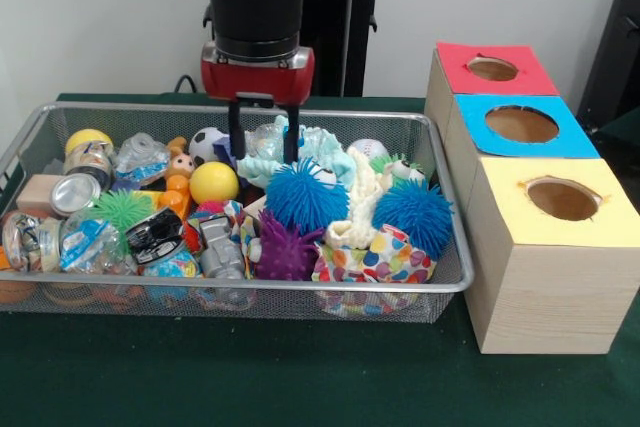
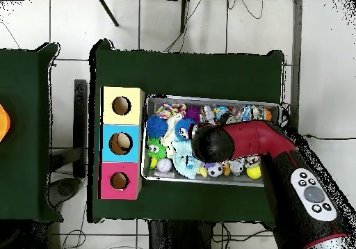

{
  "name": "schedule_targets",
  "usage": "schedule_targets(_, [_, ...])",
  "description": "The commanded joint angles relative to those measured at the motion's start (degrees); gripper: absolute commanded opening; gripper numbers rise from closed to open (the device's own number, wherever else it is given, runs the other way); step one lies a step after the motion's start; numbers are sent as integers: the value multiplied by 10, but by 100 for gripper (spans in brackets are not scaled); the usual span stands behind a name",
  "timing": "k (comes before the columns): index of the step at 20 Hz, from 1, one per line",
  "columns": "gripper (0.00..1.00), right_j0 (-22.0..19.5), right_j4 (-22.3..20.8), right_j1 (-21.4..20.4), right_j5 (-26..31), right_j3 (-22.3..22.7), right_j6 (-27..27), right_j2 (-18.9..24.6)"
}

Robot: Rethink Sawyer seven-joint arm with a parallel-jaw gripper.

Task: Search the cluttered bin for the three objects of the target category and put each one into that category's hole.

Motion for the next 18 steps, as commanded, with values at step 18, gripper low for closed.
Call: schedule_targets(18, [100, -42, -53, -6, -41, 101, -62, -7])
